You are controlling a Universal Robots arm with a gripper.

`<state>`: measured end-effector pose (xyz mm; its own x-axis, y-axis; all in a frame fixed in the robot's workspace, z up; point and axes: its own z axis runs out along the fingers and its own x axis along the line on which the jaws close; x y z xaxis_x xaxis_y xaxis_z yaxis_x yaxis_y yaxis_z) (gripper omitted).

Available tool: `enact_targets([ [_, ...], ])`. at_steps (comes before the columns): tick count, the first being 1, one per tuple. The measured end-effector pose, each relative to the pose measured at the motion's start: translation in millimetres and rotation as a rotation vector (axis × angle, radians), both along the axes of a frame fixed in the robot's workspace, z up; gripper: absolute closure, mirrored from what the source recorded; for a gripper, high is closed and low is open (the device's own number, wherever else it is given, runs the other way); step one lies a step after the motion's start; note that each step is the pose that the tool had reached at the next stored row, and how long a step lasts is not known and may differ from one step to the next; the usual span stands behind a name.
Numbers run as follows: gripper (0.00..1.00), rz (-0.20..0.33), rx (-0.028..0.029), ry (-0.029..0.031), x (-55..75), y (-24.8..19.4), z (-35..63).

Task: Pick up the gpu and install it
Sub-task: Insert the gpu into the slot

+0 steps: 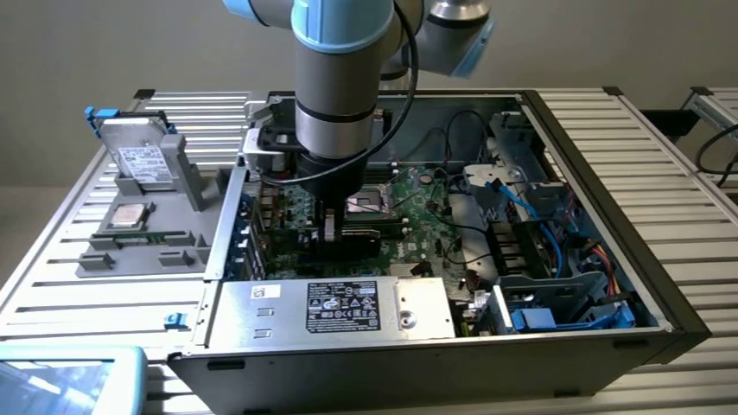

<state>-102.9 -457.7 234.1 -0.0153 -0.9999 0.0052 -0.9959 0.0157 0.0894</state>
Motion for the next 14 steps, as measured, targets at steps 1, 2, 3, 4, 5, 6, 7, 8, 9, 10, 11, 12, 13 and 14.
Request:
enact_targets([
  [1, 0.71, 0.0, 0.0, 0.0, 0.0, 0.0, 0.0],
  [2, 0.71, 0.0, 0.0, 0.0, 0.0, 0.0, 0.0],
  [3, 0.71, 0.0, 0.0, -0.0002, 0.0, 0.0, 0.0],
  [4, 0.71, 0.0, -0.0002, -0.0006, 0.0, 0.0, 0.0],
  [5, 0.7, 0.0, -0.0003, -0.0012, 0.0, -0.1, 0.1],
  [6, 0.7, 0.0, -0.0001, -0.0018, 0.0, -0.1, 0.0],
  [7, 0.64, 0.0, 0.001, -0.002, -0.1, 0.1, -0.2],
  [8, 0.64, 0.0, 0.0003, -0.0029, -0.1, 0.0, 0.0],
  [9, 0.58, 0.0, -0.0001, -0.0032, 0.0, 0.0, 0.4],
  [10, 0.58, 0.0, 0.0, -0.0032, 0.0, 0.0, 0.8],
  [11, 0.58, 0.0, 0.0, -0.0033, 0.0, 0.0, 1.6],
  [12, 0.58, 0.0, -0.0001, -0.0032, 0.0, 0.0, 3.3],
  [13, 0.58, 0.0, -0.0002, -0.0033, 0.0, 0.0, 5.4],
  [14, 0.58, 0.0, -0.0002, -0.0033, 0.0, 0.0, 8.2],
])
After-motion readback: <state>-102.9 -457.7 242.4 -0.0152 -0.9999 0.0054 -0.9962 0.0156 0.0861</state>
